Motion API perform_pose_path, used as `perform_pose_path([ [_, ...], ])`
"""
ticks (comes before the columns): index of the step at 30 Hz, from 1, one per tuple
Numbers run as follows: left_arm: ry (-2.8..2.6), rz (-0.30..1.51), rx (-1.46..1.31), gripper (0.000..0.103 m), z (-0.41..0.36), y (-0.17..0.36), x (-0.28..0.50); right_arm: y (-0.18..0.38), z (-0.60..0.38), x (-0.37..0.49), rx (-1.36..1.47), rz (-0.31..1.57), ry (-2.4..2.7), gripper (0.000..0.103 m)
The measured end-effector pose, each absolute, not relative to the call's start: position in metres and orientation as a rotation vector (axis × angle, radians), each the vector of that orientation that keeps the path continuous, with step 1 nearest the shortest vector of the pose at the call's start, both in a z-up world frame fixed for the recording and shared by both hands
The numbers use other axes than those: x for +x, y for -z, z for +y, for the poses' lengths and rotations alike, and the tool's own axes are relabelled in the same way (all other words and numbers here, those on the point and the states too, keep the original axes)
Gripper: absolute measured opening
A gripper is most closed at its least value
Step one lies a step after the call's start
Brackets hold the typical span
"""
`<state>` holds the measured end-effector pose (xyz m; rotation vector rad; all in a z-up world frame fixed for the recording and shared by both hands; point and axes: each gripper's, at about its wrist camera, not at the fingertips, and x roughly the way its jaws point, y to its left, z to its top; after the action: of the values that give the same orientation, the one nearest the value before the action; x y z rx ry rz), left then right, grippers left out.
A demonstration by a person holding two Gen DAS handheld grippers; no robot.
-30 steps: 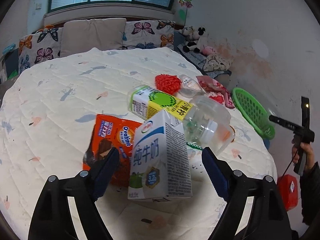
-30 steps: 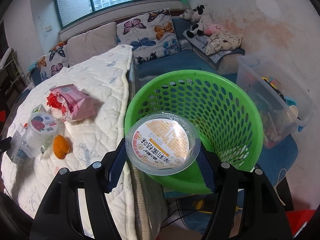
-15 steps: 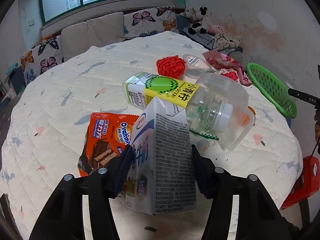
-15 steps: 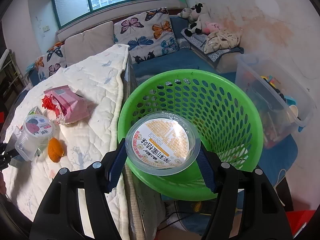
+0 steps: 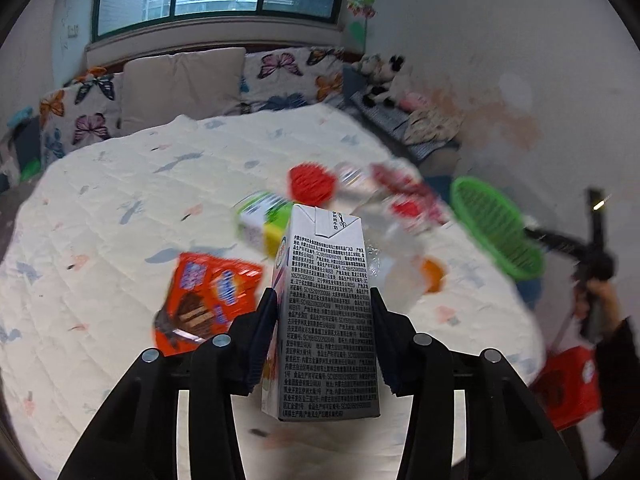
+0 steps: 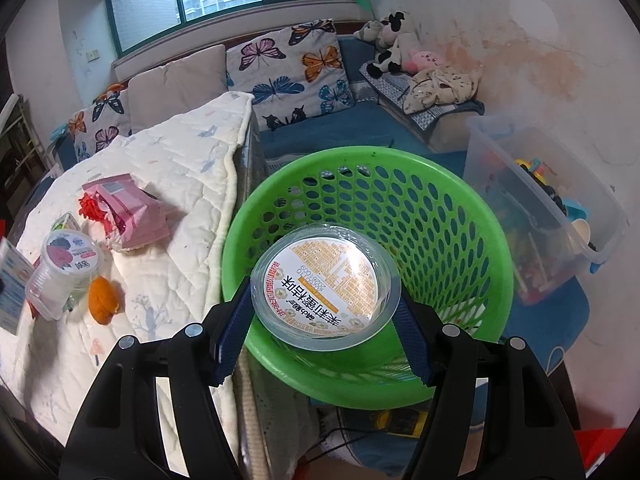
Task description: Collect trash
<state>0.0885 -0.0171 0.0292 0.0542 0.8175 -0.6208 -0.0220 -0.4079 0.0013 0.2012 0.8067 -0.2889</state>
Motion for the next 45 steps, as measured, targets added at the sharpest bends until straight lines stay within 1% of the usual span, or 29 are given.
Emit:
perform_pose_path([
  [6,0.704,0.777,0.037,0.044,-0.05,-0.056,0.085,0.008,-0.416,-0.015,0.18,0.83,0.292,0.067],
  [15,0.816,0.797,0.054,0.044,-0.134,-0.07,0.105,0.026,-0.436,-0.005,0.182,0.868,0.282,0.068],
  [18,0.859,0.804,0.062,0.044,-0.167,-0.073,0.112,0.03,-0.444,-0.003,0.185,0.877,0.277,0.073],
  [19,0.872,0.806,0.065,0.044,-0.178,-0.074,0.113,0.031,-0.446,-0.004,0.185,0.877,0.278,0.077],
  [21,0.897,0.81,0.079,0.044,-0.202,-0.073,0.117,0.032,-0.452,-0.005,0.178,0.873,0.287,0.078],
  [25,0.939,0.833,0.095,0.044,-0.246,-0.068,0.123,0.032,-0.462,-0.011,0.19,0.866,0.286,0.079],
  [28,0.962,0.865,0.101,0.044,-0.276,-0.058,0.128,0.03,-0.469,-0.02,0.207,0.853,0.282,0.081],
  [34,0.999,0.931,0.138,0.044,-0.333,-0.036,0.13,0.027,-0.476,-0.042,0.2,0.833,0.289,0.081],
  [44,1.01,1.008,0.179,0.045,-0.386,-0.006,0.124,0.028,-0.484,-0.068,0.245,0.815,0.284,0.083],
  [45,1.012,1.014,0.18,0.046,-0.388,-0.003,0.123,0.027,-0.484,-0.07,0.247,0.813,0.283,0.083],
])
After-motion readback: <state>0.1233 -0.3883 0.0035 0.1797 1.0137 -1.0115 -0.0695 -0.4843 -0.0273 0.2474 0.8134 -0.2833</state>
